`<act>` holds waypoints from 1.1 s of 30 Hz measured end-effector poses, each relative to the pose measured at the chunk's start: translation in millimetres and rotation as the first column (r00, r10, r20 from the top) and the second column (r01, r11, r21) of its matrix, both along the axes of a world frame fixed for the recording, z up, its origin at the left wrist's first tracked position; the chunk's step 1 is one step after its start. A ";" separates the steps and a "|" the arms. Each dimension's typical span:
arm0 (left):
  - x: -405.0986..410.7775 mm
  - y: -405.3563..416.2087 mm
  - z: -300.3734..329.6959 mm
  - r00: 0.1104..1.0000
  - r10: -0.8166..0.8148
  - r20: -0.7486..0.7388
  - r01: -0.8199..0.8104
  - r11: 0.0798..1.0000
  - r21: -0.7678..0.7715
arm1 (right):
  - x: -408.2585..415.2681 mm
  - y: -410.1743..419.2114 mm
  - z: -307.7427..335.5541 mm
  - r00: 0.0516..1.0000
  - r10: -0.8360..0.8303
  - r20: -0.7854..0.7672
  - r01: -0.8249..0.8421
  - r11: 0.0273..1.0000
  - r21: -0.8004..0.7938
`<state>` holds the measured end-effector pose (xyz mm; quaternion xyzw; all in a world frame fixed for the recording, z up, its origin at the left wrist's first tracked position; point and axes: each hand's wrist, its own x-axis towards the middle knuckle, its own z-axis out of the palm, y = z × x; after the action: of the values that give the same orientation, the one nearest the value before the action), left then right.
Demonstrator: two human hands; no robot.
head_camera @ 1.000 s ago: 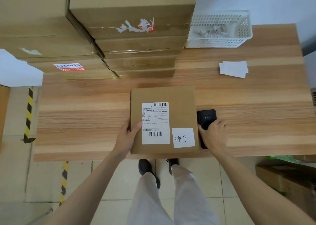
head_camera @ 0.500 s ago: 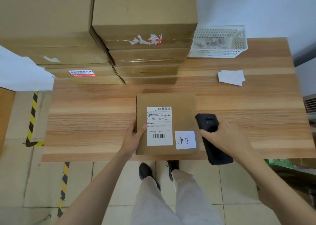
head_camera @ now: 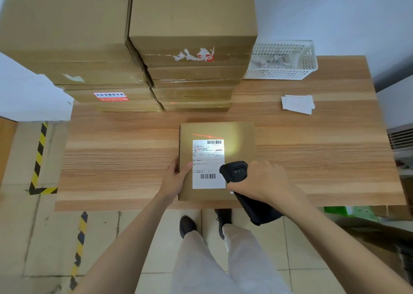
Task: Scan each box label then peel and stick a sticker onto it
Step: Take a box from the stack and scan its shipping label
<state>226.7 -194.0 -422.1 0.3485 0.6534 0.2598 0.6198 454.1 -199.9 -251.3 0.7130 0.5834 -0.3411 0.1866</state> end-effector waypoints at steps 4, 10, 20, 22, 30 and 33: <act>-1.4 -0.1 -3.2 1.000 -0.013 -0.015 0.013 1.000 -0.001 | 1.0 -0.8 3.1 1.000 0.000 -0.009 0.000 1.000 0.026; 0.2 -0.1 0.9 1.000 -0.005 0.001 0.005 1.000 -0.002 | 5.3 -3.2 0.0 1.000 0.011 0.012 -0.012 1.000 0.024; 0.5 10.0 -2.8 0.999 0.002 -0.035 -0.002 1.000 0.004 | 65.9 5.3 -60.6 0.980 -0.190 0.058 0.181 0.975 0.130; -0.2 16.2 -5.9 0.999 0.002 -0.041 -0.002 1.000 0.009 | 84.8 10.6 -85.7 0.960 -0.275 0.045 0.265 0.951 0.156; 1.8 38.4 -12.4 0.991 0.027 -0.129 -0.026 1.000 0.012 | 112.3 13.6 -171.2 0.927 -0.369 0.061 0.347 0.909 0.232; 1.2 42.0 -12.2 0.985 0.014 -0.170 -0.011 1.000 0.015 | 109.8 12.3 -189.9 0.916 -0.395 0.064 0.369 0.896 0.247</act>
<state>227.9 -151.9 -434.3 0.3696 0.7043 0.2376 0.5576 564.0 -187.6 -441.2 0.8486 0.4559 -0.2604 0.0648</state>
